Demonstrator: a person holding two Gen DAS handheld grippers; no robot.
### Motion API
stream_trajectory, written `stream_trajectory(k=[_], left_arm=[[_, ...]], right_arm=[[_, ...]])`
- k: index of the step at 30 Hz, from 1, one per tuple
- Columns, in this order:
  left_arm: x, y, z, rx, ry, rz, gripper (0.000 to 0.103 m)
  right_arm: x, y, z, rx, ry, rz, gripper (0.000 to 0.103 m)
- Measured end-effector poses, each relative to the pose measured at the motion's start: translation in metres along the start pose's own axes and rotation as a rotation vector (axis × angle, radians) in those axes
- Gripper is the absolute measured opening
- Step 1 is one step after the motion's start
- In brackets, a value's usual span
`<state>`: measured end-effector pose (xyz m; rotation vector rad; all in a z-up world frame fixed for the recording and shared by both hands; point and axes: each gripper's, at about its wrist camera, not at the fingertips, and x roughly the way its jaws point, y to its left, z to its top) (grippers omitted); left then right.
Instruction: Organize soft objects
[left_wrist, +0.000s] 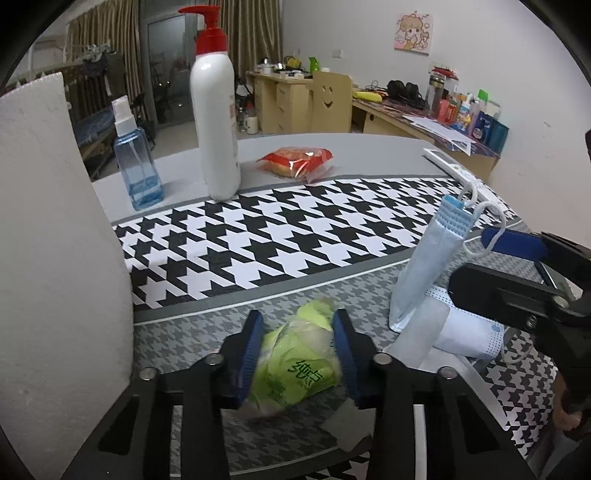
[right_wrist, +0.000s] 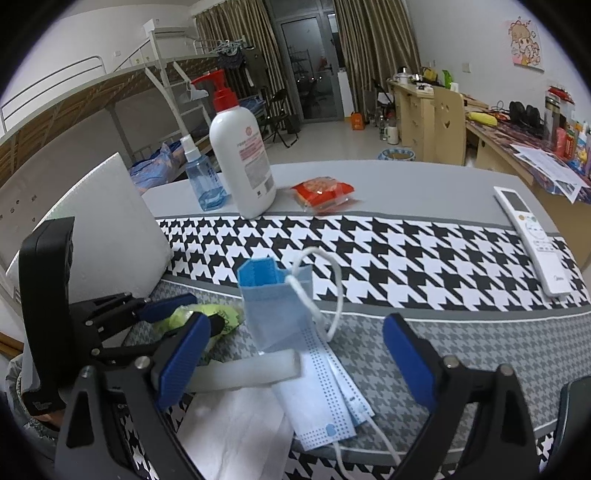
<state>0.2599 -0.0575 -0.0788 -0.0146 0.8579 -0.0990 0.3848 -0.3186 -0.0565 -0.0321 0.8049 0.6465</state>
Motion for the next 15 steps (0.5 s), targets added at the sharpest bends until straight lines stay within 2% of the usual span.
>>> stream_trajectory(k=[2,7,9,11,15], left_arm=[[0.001,0.000,-0.001,0.003,0.003,-0.001,0.033],[0.001,0.002,-0.003,-0.005,0.001,-0.014,0.027],[-0.001,0.001,-0.004,-0.004,-0.002,-0.019,0.026],[-0.002,0.001,-0.005,-0.002,-0.006,-0.025,0.026],[-0.004,0.001,-0.006,-0.005,-0.015,-0.038,0.025]], right_arm=[[0.003,0.001,0.001,0.000,0.011,0.009,0.086],[0.011,0.006,0.000,-0.010,0.043,0.044,0.059],[0.013,0.008,0.000,-0.015,0.053,0.054,0.053],[0.015,0.010,-0.001,-0.019,0.058,0.055,0.051],[0.021,0.009,0.000,-0.017,0.084,0.059,0.037]])
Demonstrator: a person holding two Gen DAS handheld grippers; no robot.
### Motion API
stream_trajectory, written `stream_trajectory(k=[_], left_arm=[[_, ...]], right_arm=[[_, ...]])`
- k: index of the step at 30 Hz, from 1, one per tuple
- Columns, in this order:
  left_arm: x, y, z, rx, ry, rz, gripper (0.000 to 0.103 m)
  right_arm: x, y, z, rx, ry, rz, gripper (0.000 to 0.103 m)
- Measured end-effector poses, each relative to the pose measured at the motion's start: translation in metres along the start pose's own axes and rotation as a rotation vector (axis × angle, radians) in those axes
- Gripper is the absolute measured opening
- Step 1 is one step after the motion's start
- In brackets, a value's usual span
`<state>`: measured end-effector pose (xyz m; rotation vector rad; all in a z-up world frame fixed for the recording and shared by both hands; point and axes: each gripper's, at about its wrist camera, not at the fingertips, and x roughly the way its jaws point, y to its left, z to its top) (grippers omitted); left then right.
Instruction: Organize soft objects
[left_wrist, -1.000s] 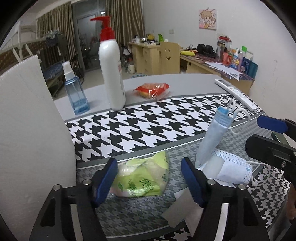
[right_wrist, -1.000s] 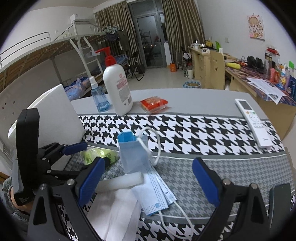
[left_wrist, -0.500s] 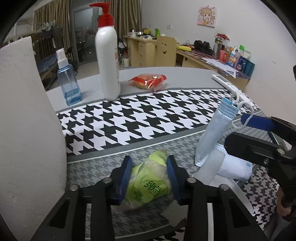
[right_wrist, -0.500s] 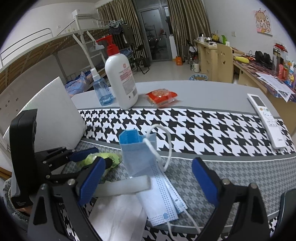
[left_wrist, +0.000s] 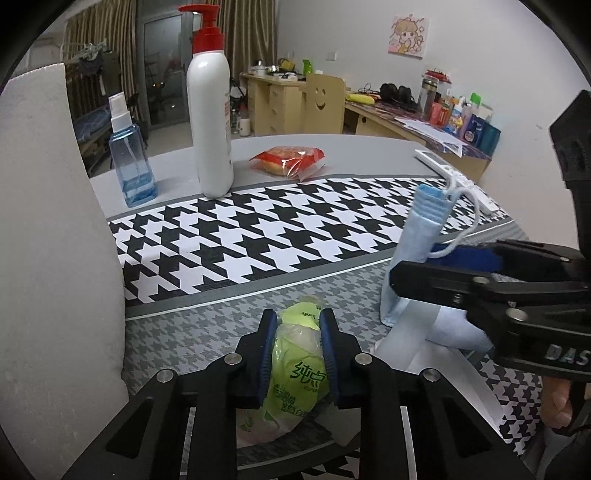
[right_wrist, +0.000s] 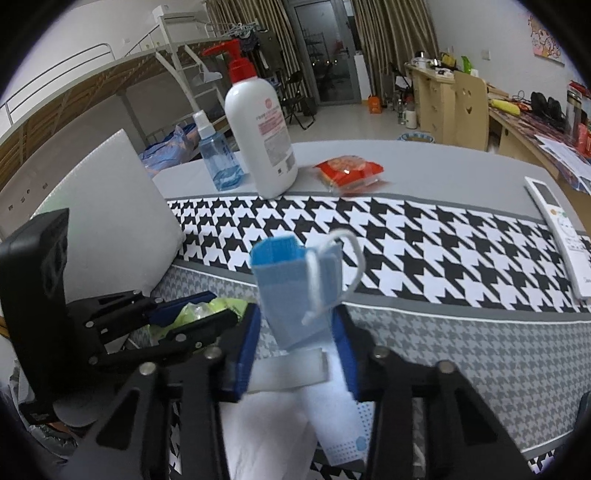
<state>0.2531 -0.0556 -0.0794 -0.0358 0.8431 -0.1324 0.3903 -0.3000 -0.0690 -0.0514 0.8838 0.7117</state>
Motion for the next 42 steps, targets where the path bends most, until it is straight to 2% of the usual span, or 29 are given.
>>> stream_trajectory(k=[3,8,12,21,31,42], left_arm=[[-0.002,0.000,-0.001,-0.001,-0.008,-0.001,0.025],[-0.005,0.000,-0.002,0.005,-0.021,0.009,0.025],[-0.007,-0.001,-0.001,0.005,-0.030,0.003,0.025],[-0.026,-0.007,0.002,0.017,-0.080,-0.021,0.025],[-0.065,-0.022,0.004,0.059,-0.170,-0.018,0.025],[-0.103,-0.031,0.002,0.097,-0.253,0.002,0.025]], right_arm=[[0.003,0.001,0.000,0.001,0.013,0.008,0.034],[0.002,0.001,0.000,-0.002,0.000,0.005,0.014],[0.000,0.001,0.000,-0.001,-0.009,-0.002,0.008],[-0.035,0.005,0.005,0.013,-0.102,-0.016,0.008],[-0.082,0.018,0.001,-0.009,-0.210,-0.030,0.008],[-0.108,0.028,-0.009,-0.018,-0.289,-0.040,0.008]])
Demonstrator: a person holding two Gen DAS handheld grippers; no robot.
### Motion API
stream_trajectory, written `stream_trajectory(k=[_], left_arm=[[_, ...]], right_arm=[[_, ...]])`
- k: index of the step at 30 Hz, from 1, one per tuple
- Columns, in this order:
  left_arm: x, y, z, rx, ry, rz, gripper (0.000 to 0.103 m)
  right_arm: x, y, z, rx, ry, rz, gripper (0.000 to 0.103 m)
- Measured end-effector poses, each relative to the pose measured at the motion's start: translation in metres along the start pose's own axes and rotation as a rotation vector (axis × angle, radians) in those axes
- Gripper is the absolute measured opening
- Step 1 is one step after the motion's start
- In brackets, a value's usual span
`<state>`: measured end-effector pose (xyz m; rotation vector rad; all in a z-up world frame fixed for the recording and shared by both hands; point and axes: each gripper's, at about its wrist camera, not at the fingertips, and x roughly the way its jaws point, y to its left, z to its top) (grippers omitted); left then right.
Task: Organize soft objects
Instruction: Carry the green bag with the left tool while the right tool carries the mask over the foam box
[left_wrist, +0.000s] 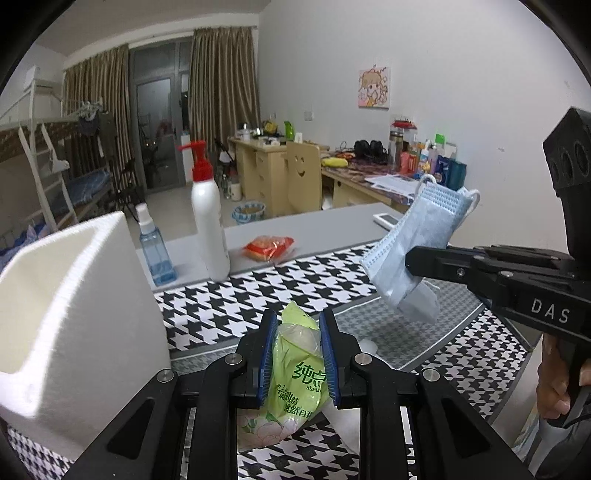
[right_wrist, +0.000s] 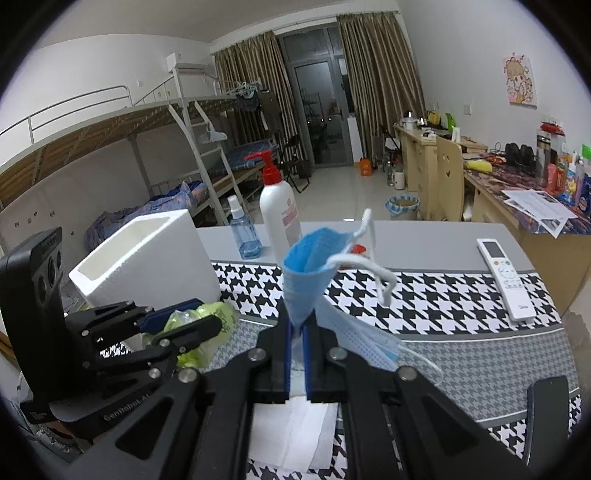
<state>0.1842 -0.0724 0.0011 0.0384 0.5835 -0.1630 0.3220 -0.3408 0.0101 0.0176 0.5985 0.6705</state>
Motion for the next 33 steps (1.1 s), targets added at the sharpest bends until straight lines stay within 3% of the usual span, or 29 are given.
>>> stream_trajectory(k=[19,33], left_arm=[[-0.046,0.002,0.012,0.032,-0.090,0.016,0.025],[-0.074,0.012,0.022,0.057,-0.167,0.024,0.025]], right_arm=[[-0.035,0.024,0.007,-0.024,-0.114,0.024,0.008],[-0.037,0.041,0.016,-0.046,-0.174,0.038,0.008]])
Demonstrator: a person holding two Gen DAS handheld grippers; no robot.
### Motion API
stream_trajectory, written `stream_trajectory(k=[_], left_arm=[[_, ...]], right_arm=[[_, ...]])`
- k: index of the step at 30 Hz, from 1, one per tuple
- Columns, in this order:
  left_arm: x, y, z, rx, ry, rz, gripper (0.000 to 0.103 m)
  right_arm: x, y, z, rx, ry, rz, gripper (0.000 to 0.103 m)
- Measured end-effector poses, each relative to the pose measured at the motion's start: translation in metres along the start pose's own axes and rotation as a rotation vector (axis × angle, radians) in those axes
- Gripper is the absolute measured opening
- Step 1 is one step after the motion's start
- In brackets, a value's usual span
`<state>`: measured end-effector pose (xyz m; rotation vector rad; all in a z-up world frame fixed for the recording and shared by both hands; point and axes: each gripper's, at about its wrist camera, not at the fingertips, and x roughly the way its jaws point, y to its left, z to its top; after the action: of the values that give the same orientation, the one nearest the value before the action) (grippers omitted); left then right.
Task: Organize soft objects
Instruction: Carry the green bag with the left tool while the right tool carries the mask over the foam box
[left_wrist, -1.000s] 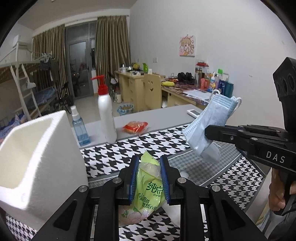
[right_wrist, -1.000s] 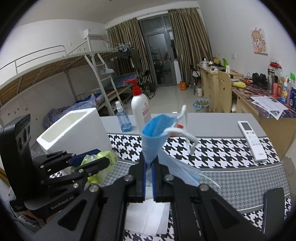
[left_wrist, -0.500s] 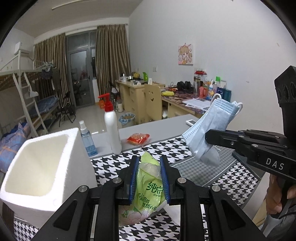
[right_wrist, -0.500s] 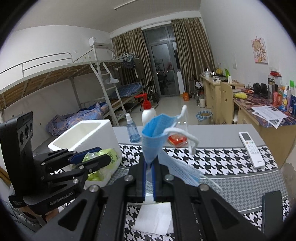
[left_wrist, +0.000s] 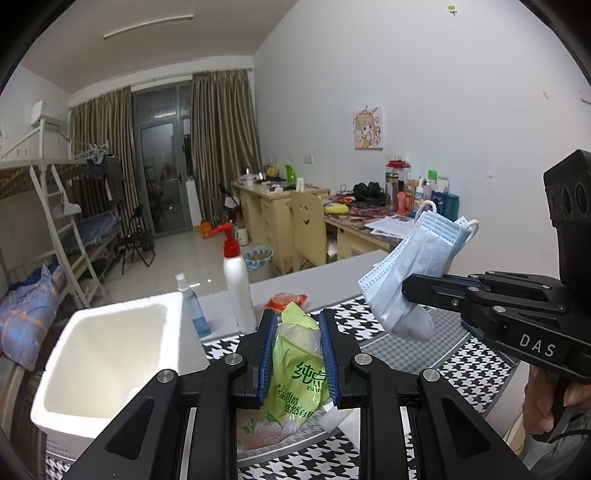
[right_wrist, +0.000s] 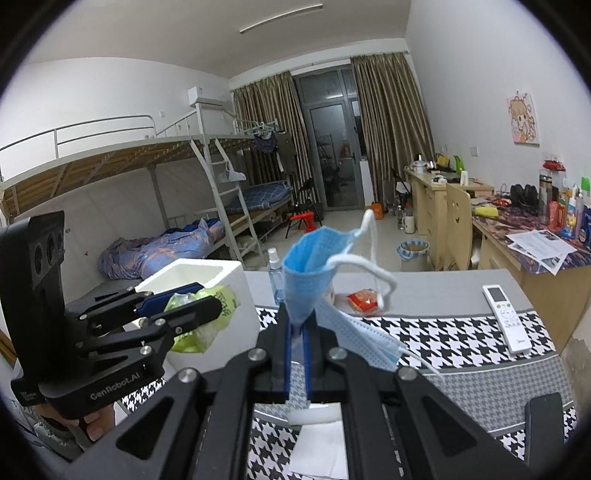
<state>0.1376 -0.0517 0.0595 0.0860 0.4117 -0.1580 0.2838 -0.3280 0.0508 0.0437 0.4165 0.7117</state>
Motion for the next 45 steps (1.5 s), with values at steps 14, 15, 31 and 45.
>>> stream_trajectory(k=[14,15,31,45], left_arm=[[-0.017,0.029,0.015,-0.008,-0.063,0.037,0.025],[-0.016,0.031,0.016,-0.012,-0.066,0.042,0.025],[-0.026,0.065,0.027,-0.055,-0.106,0.127,0.025],[-0.026,0.098,0.022,-0.111,-0.080,0.235,0.025]], right_arm=[[0.017,0.017,0.013,-0.033,-0.019,0.036,0.008],[0.018,0.017,0.014,-0.036,-0.019,0.039,0.008],[0.033,0.039,0.029,-0.070,-0.036,0.096,0.008],[0.052,0.066,0.034,-0.118,-0.013,0.166,0.008]])
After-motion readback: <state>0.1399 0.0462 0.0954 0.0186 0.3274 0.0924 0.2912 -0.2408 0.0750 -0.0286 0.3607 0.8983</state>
